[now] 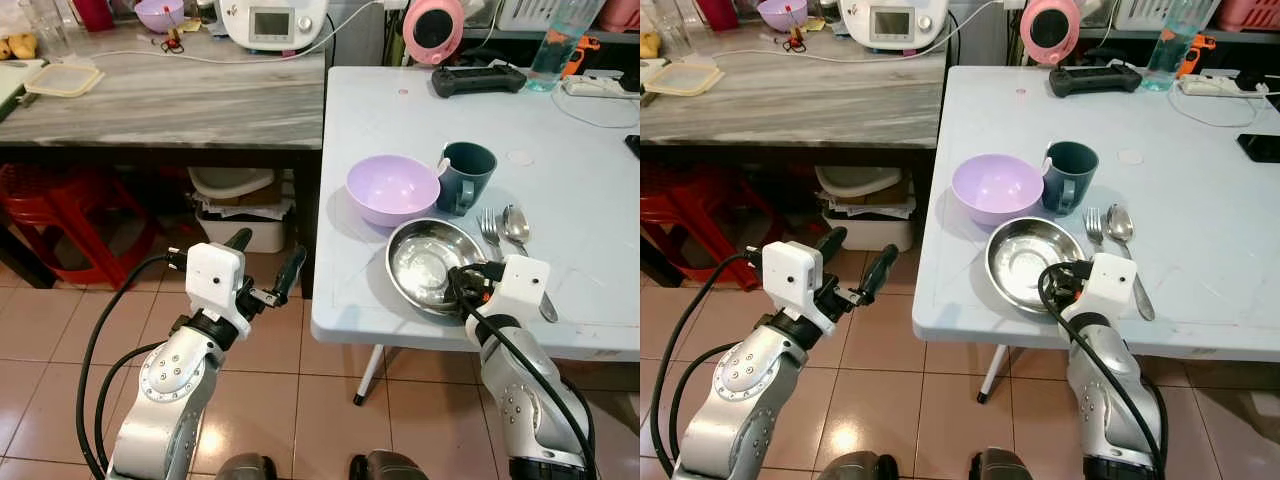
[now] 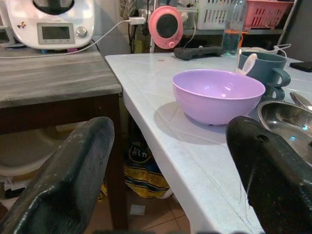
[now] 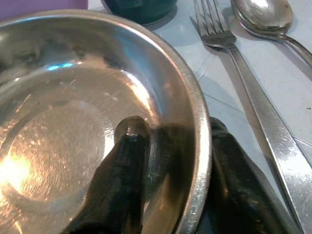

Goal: Setting the table

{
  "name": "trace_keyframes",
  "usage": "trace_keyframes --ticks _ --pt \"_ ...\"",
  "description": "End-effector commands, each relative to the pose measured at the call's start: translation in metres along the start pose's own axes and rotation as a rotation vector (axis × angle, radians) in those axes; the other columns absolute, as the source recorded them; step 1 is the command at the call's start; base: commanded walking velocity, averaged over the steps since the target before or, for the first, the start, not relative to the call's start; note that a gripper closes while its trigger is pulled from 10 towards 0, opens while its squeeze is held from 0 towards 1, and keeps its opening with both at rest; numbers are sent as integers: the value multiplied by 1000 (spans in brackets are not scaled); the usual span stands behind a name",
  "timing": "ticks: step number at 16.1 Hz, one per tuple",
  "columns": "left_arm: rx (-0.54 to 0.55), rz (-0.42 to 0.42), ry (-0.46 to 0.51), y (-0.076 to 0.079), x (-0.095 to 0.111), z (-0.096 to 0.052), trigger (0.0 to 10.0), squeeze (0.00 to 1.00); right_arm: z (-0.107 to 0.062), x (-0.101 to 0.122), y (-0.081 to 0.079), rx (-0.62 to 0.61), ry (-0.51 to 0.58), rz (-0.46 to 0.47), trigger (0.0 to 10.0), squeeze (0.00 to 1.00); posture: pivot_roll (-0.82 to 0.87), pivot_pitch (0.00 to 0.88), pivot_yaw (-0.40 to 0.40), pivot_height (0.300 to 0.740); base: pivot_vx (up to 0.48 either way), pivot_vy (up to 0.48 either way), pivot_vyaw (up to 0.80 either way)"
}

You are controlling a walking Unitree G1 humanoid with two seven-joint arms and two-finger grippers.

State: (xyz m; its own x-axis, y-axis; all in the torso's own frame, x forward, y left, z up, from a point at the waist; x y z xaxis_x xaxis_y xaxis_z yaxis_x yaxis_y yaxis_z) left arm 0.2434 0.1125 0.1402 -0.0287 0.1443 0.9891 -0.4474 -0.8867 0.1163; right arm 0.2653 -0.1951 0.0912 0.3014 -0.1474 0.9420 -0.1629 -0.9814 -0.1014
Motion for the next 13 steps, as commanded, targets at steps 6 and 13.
trace_keyframes --ticks 6,13 --pt "-11 17 -5 3 2 -2 10000 0 -2 -21 0 -8 -131 17 0 0 -1 106 33 740 0 0 0" --pt "193 28 -66 -18 -13 -13 10000 0 -8 -30 -6 22 -181 72 0 0 1 85 29 740 0 0 0"
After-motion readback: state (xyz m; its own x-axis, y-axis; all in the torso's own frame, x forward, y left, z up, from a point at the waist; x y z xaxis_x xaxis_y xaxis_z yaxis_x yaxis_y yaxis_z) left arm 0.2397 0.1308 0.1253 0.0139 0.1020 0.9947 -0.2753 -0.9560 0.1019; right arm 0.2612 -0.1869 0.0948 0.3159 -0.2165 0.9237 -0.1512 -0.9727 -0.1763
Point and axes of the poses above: a point about 5 cm out from each wrist's last joint towards the gripper, its own z axis pointing out of the wrist towards the gripper, its own x axis along the axis of the wrist's last joint, y = z × x, the point moved 1 cm from there along z, pointing out of the wrist towards the gripper, and after that the axes turned 5 degrees about -z, right-handed, at the moved point
